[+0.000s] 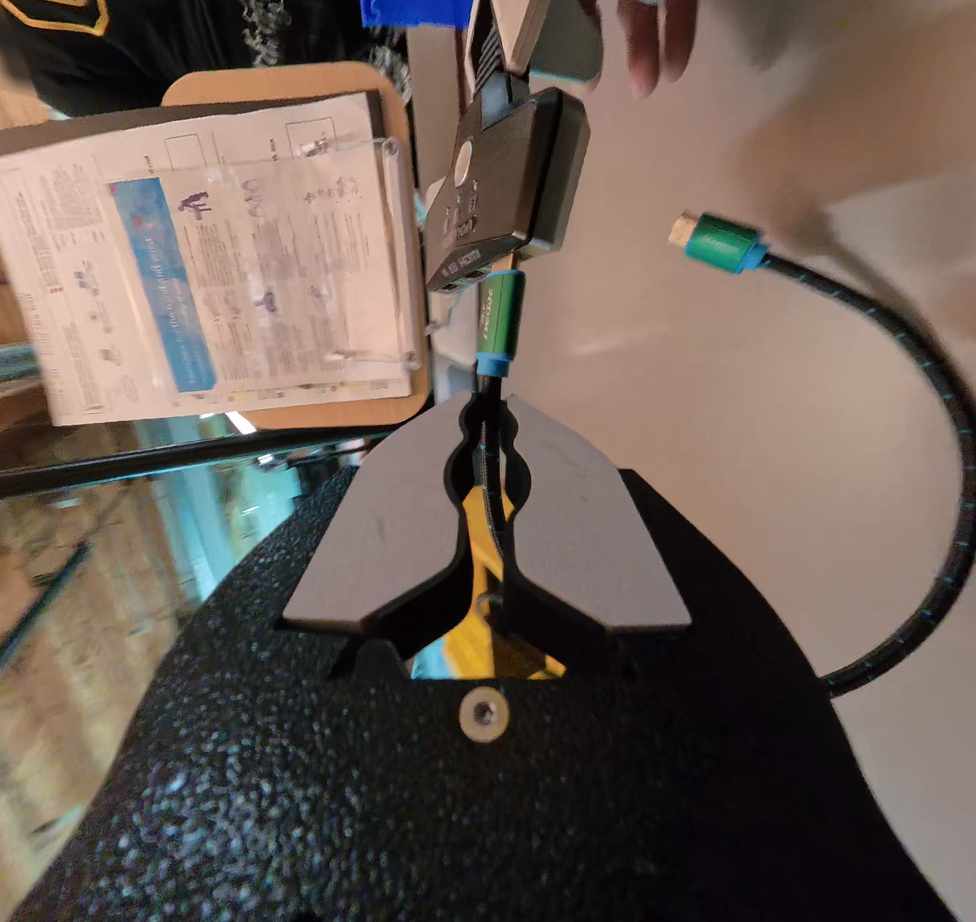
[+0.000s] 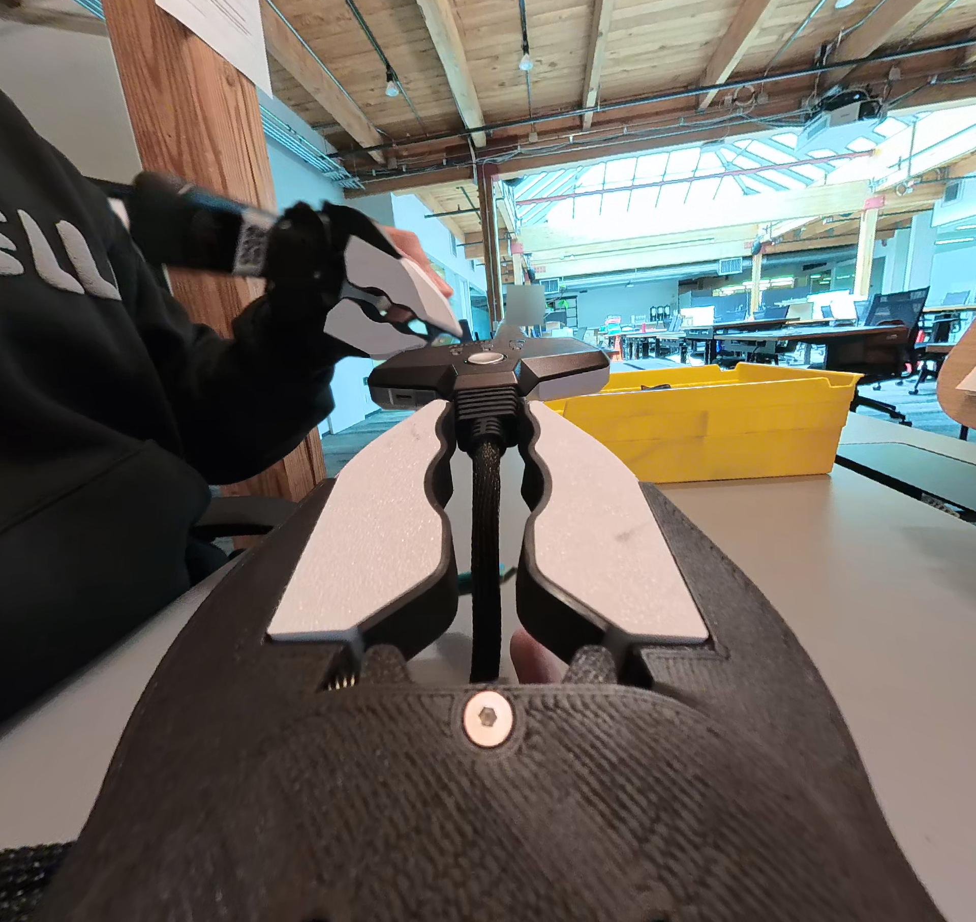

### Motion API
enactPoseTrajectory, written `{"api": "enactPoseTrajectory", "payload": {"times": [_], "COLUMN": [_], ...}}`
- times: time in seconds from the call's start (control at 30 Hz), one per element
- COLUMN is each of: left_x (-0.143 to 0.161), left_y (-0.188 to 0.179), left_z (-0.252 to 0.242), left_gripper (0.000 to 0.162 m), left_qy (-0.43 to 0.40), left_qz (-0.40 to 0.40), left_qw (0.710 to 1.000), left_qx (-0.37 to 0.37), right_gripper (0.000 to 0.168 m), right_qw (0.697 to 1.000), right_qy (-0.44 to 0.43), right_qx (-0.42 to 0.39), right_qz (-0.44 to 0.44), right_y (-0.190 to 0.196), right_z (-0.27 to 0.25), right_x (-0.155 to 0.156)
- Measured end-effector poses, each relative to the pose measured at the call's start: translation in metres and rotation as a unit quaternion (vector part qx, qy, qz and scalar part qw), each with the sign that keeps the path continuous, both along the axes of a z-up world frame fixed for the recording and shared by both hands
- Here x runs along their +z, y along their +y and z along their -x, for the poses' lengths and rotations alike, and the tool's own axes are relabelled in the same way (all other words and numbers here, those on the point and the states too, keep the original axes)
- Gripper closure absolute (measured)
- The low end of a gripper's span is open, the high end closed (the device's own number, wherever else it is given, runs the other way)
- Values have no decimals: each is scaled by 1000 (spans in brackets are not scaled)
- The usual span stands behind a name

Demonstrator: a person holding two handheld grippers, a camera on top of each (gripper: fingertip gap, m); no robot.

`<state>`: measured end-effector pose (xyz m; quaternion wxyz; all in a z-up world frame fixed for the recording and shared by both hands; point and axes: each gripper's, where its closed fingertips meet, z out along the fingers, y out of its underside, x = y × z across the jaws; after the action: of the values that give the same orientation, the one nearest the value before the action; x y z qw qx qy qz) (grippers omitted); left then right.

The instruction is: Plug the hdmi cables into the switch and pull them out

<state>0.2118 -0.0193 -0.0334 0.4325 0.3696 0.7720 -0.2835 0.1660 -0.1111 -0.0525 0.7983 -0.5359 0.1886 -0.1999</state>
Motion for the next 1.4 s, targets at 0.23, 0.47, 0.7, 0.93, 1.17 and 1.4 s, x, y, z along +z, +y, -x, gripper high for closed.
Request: {"api": "enactPoseTrajectory", "payload": {"times": [0.23, 0.47, 0.7, 0.93, 1.17, 1.4], "left_x": [7, -13, -4, -2, -11, -15], "left_y": [4, 2, 1, -1, -9, -8], "left_z": [24, 30, 20, 36, 40, 43], "left_gripper": [117, 117, 141, 130, 137, 140], "left_qy": [449, 525, 507, 574, 588, 624], "left_qz": [73, 44, 65, 86, 78, 65], "left_qw": [890, 848, 856, 805, 796, 772], "left_qx": [-42, -61, -82, -121, -115, -104], "right_gripper": [145, 145, 145, 145, 145, 145], "right_qw": [1000, 1000, 1000, 999, 999, 999], "right_qy": [-10, -12, -13, -16, -17, -16], "right_qx": [13, 24, 25, 30, 34, 35], "right_qz": [-8, 0, 6, 8, 11, 14], "right_y": [2, 5, 6, 7, 9, 9], "right_z": [3, 5, 5, 6, 7, 6], "right_x": [2, 1, 1, 0, 0, -1]}}
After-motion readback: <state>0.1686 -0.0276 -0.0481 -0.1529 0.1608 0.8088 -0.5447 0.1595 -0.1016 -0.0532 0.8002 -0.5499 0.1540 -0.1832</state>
